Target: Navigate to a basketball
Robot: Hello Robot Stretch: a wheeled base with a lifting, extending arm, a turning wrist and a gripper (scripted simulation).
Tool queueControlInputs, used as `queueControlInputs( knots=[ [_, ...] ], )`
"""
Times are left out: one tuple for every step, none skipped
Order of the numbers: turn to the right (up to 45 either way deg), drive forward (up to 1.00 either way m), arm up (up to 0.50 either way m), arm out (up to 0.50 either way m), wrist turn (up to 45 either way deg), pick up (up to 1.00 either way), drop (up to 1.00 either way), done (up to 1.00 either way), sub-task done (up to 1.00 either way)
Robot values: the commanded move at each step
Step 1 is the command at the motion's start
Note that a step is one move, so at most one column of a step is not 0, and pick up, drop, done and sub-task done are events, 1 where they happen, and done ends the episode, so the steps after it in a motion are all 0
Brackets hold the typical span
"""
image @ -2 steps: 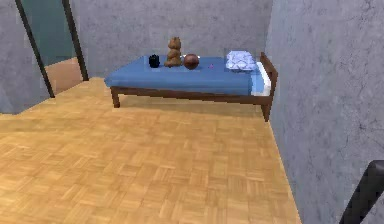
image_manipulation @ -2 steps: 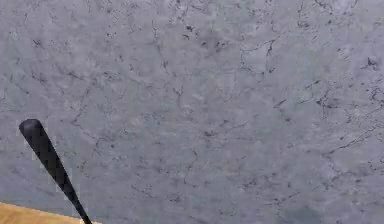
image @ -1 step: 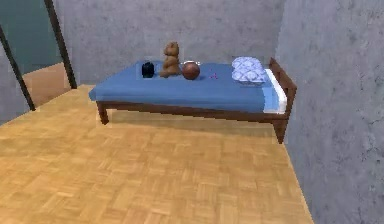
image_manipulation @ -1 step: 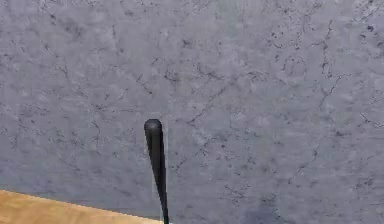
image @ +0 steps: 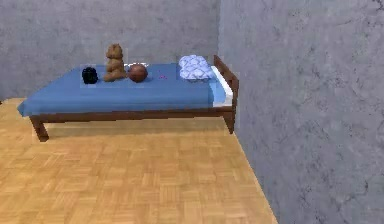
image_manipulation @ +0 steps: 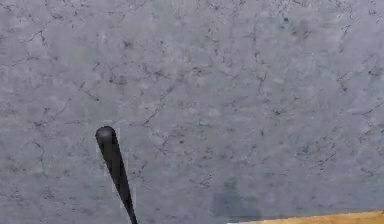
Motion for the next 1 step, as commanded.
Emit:
queueControlInputs(
  knots=[
    [0.0,1.00,0.00,0.00,0.0,0.00,0.00,0.00,0.00]
  ],
)
